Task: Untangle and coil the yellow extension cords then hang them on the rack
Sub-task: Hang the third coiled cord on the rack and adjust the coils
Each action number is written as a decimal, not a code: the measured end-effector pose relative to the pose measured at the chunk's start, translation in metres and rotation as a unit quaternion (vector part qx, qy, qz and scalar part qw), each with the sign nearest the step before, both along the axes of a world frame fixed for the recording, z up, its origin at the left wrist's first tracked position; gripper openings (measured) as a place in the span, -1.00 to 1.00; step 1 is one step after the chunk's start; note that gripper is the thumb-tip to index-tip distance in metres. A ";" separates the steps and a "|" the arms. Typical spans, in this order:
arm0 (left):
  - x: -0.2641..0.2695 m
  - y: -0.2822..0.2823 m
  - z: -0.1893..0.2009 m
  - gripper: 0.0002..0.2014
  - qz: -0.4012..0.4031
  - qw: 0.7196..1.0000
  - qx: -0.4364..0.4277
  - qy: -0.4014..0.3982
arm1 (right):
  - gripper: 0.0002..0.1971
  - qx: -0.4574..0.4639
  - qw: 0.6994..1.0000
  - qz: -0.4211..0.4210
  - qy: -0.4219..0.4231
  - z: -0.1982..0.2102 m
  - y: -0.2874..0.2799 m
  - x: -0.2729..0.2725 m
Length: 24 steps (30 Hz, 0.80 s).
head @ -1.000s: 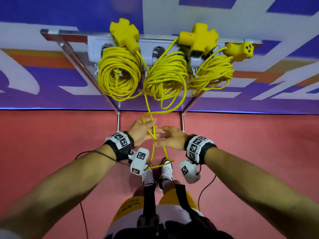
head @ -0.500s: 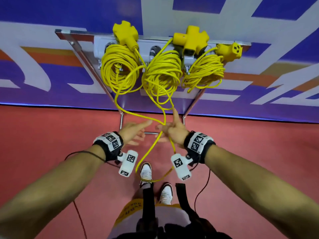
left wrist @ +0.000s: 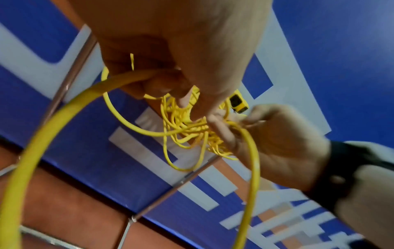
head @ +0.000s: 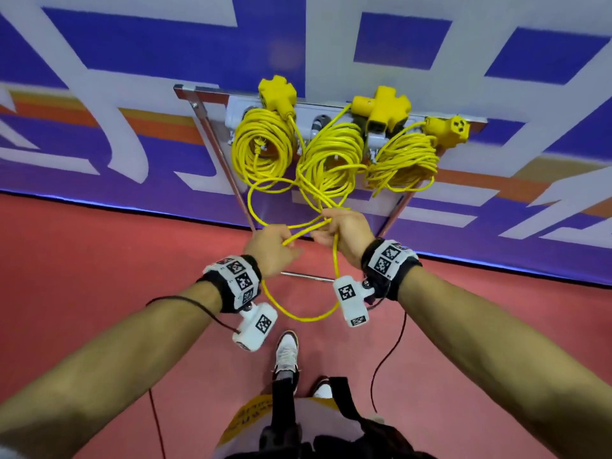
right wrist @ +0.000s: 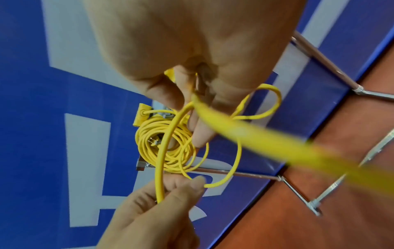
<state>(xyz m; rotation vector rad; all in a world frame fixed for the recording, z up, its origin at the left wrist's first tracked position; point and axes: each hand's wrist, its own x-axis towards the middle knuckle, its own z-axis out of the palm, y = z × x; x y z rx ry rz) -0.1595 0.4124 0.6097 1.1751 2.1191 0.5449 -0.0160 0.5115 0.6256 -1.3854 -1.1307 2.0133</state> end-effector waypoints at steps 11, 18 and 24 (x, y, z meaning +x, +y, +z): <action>-0.065 0.064 -0.036 0.05 0.256 0.957 0.022 -0.137 | -0.65 0.341 0.906 0.144 -0.202 0.040 0.065 -0.001; -0.040 0.090 -0.061 -0.34 0.278 0.896 0.085 -0.335 | -0.55 0.474 0.756 0.230 -0.388 0.063 0.114 -0.022; 0.007 0.082 -0.037 0.46 0.070 0.953 0.226 -0.187 | -0.62 0.433 0.739 0.207 -0.472 0.065 0.138 -0.052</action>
